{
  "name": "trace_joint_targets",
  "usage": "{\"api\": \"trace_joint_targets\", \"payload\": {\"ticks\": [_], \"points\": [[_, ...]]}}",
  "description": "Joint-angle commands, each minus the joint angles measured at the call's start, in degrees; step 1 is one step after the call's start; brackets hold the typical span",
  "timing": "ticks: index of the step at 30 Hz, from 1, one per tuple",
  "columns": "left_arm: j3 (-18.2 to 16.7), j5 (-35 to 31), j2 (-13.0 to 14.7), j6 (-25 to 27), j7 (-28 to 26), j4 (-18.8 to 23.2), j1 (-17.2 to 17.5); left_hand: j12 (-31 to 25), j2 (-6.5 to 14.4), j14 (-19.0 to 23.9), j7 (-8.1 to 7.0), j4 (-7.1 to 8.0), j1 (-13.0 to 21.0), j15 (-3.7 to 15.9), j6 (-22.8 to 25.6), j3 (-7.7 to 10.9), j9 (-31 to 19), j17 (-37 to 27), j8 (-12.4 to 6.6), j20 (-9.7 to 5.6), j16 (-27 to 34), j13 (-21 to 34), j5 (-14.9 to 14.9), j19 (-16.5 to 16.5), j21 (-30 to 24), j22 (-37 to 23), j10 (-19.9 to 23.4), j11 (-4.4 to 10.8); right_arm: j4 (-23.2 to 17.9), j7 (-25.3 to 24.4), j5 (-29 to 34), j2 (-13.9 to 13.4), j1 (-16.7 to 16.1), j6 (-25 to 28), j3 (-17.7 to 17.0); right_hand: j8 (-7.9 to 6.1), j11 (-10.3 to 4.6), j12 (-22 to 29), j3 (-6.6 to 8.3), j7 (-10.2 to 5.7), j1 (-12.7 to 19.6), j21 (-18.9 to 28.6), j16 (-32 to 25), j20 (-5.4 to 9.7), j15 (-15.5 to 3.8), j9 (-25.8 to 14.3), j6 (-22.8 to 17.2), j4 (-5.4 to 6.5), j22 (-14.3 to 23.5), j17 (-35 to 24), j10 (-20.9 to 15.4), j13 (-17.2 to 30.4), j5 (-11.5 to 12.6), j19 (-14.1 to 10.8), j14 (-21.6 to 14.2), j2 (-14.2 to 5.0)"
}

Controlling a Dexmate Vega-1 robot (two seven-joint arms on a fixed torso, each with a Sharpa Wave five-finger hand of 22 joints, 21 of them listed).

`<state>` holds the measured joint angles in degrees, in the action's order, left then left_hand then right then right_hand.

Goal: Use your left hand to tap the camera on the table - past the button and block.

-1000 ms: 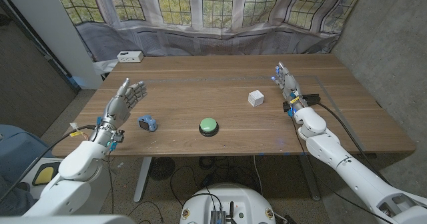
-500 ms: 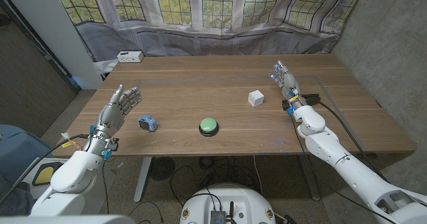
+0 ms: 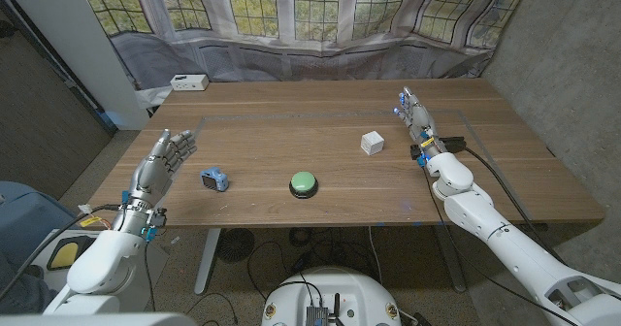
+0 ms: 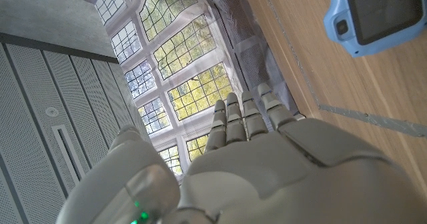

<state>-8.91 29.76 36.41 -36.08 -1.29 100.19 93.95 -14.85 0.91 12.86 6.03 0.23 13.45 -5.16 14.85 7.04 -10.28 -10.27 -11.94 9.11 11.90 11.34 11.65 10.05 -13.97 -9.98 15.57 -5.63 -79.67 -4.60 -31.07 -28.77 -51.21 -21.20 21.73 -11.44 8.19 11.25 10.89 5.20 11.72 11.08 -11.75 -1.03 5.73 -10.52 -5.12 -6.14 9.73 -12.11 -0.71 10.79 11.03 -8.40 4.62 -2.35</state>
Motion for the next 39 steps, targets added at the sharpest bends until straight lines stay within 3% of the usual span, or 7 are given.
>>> {"api": "trace_joint_targets", "payload": {"ticks": [1,18,22,33,39], "points": [[-1.9,-9.1,-3.5,-1.0,-5.6,0.5,0.2,-0.4,0.1,0.7,-0.2,-0.4,0.5,0.06,1.1,0.08,-0.1,-0.1,-0.46,0.05,0.2,0.1,-0.1,0.7,-0.1,-0.3,0.7,0.06,-1.5,-0.7,0.2,-0.8,-0.9,0.5,-0.5,0.15,0.17,0.2,0.07,-0.25,0.0,0.1,-0.1,-0.29,0.34,-0.2,-0.2,-0.15,0.2,-0.1,-0.3,0.1,-0.2,-0.4,-0.2,-0.59],[-4.9,-26.3,-7.5,2.0,-15.1,3.8,1.0,-0.5,0.3,1.9,-0.5,-0.72,0.9,0.91,3.0,0.21,-0.1,-0.1,-0.7,0.39,0.3,0.1,-0.1,0.9,0.4,-0.3,2.0,0.92,-4.0,-1.7,0.5,-1.8,-2.1,1.7,-0.8,0.19,0.19,0.2,0.05,-0.29,0.0,0.1,-0.1,-0.33,0.41,-0.2,-0.3,-0.19,0.2,-0.1,-0.2,0.1,-0.2,-0.4,-0.3,-0.57],[-5.8,-32.2,-8.5,3.7,-18.1,4.9,1.0,-0.6,0.5,2.5,-0.69,-0.84,1.1,1.33,3.9,0.3,-0.1,-0.1,-0.84,0.48,0.3,0.1,-0.1,1.4,0.4,-0.3,2.8,1.73,-4.3,-1.9,0.5,-1.9,-2.3,1.7,-0.9,0.2,0.14,0.2,0.05,-0.3,0.0,0.1,-0.1,-0.3,0.38,-0.2,-0.3,-0.2,0.2,-0.1,-0.2,0.1,-0.2,-0.4,-0.3,-0.58],[-6.8,-47.2,-8.6,12.7,-23.8,10.0,2.3,-0.6,0.8,3.2,-1.02,-1.05,1.4,1.53,4.9,0.43,-0.1,-0.1,-0.84,0.49,0.3,0.1,-0.1,1.8,0.6,-0.3,3.5,2.12,-4.2,-2.1,0.3,-1.6,-2.7,1.3,-1.1,0.24,0.17,0.2,0.05,-0.35,0.0,0.1,-0.1,-0.32,0.32,-0.2,-0.2,-0.23,0.2,-0.1,-0.2,0.1,-0.2,-0.4,-0.3,-0.59],[-6.8,-51.4,-8.0,16.4,-25.3,12.1,3.1,-0.6,0.9,3.3,-1.33,-1.13,1.5,1.7,5.2,0.48,-0.1,-0.1,-0.78,0.72,0.1,0.1,-0.1,1.7,0.8,-0.3,3.8,2.3,-4.6,-2.3,0.4,-1.8,-3.2,1.2,-1.3,0.25,0.21,0.2,0.05,-0.33,0.0,0.1,-0.1,-0.34,0.34,-0.2,-0.2,-0.25,0.2,-0.1,-0.2,0.1,-0.2,-0.4,-0.3,-0.6]]}}
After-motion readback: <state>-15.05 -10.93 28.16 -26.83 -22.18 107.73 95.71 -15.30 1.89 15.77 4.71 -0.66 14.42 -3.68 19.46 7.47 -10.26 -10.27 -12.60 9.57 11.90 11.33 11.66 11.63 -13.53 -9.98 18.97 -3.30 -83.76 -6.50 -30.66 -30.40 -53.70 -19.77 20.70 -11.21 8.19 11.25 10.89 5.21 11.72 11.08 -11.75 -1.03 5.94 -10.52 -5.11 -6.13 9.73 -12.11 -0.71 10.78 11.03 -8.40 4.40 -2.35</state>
